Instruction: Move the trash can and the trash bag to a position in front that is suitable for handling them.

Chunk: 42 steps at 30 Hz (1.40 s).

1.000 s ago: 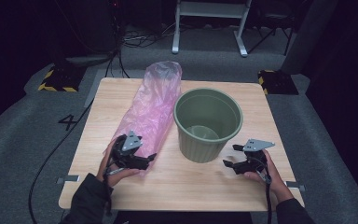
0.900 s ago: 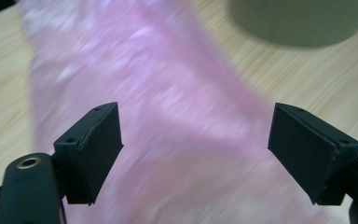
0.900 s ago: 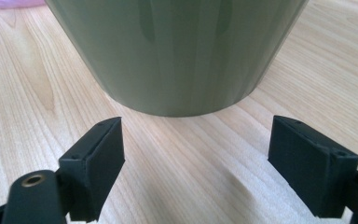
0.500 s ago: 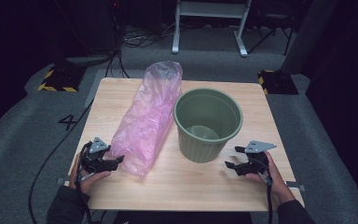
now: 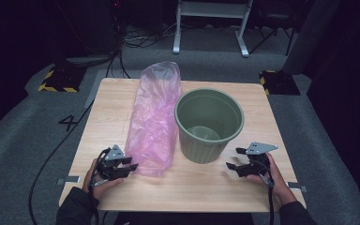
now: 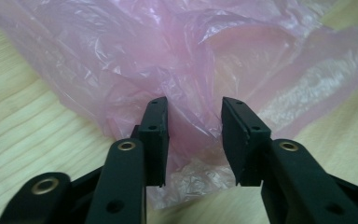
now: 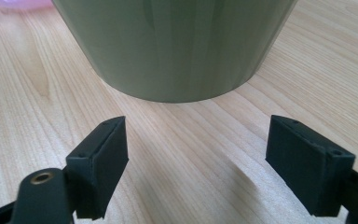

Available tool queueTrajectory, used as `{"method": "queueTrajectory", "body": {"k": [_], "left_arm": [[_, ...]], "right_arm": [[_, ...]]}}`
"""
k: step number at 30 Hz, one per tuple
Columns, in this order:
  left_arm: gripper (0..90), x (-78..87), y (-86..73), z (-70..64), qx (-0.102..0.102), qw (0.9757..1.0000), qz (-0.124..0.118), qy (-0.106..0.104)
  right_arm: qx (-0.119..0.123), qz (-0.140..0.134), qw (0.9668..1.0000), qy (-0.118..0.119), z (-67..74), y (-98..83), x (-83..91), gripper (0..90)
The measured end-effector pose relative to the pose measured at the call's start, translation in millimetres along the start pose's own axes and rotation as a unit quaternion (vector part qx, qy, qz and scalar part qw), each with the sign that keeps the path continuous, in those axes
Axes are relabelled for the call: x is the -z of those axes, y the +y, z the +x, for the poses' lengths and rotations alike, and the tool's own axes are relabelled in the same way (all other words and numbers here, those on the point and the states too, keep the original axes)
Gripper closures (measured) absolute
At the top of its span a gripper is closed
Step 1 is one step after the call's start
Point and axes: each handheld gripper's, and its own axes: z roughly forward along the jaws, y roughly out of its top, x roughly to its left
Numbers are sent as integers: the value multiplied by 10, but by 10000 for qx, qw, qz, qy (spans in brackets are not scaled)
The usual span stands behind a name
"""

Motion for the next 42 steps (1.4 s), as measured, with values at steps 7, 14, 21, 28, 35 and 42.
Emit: {"method": "queueTrajectory", "body": {"k": [7,14,21,28,35,42], "left_arm": [[689,-175,112,-311,-212,9994,34,-280],[672,-325,216,-559,-336,9988,-5,-360],[661,-482,342,-785,-506,9979,-2,-402],[668,-598,431,-931,-612,9964,-15,-591],[661,-670,481,-1061,-648,9951,-30,-741],[647,-732,521,-1141,-677,9940,-66,-854]], "right_arm": [[11,-49,10000,11,23,16,5,223],[22,-103,9999,88,83,40,1,262],[142,-208,9990,381,255,100,-46,347],[231,-242,9973,654,422,158,-132,353],[434,-191,9934,1043,666,214,-268,315],[554,-254,9908,1208,772,251,-342,290]]}}
